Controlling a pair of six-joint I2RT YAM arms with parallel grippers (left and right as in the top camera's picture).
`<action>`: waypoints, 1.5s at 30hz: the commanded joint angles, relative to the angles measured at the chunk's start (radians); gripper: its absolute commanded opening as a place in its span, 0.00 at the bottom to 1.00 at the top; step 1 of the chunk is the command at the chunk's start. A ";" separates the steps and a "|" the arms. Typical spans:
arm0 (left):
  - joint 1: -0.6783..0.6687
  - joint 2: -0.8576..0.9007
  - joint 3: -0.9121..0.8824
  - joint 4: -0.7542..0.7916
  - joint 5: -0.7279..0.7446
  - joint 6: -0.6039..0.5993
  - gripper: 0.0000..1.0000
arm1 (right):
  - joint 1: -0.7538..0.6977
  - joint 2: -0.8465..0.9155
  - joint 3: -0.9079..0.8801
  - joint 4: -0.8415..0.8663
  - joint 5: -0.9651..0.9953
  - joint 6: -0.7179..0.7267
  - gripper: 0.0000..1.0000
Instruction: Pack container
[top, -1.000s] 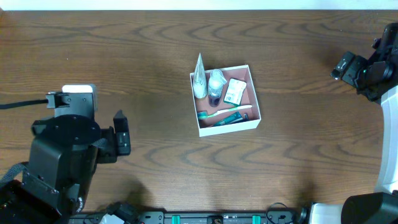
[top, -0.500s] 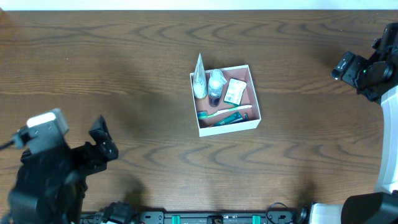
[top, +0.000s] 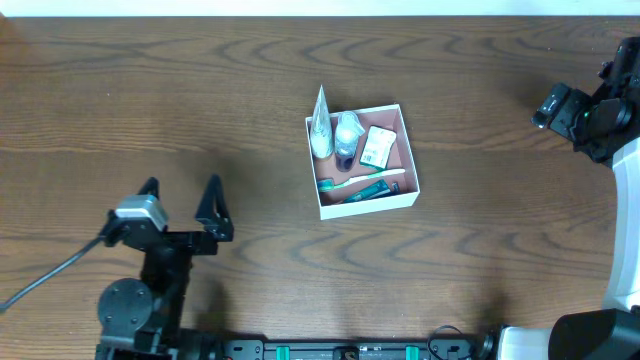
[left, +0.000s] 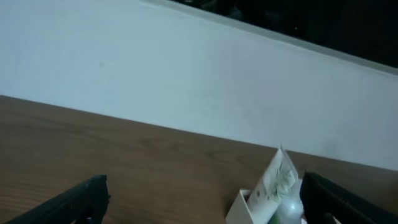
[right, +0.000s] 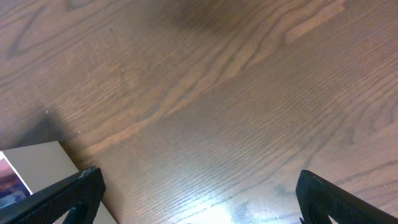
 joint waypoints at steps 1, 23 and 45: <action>0.030 -0.064 -0.064 0.042 0.039 0.020 0.98 | -0.006 0.003 0.002 0.000 0.004 -0.011 0.99; 0.081 -0.258 -0.466 0.288 0.041 0.020 0.98 | -0.006 0.003 0.002 0.000 0.003 -0.011 0.99; 0.081 -0.255 -0.481 0.079 -0.007 0.035 0.98 | -0.006 0.003 0.002 0.000 0.003 -0.011 0.99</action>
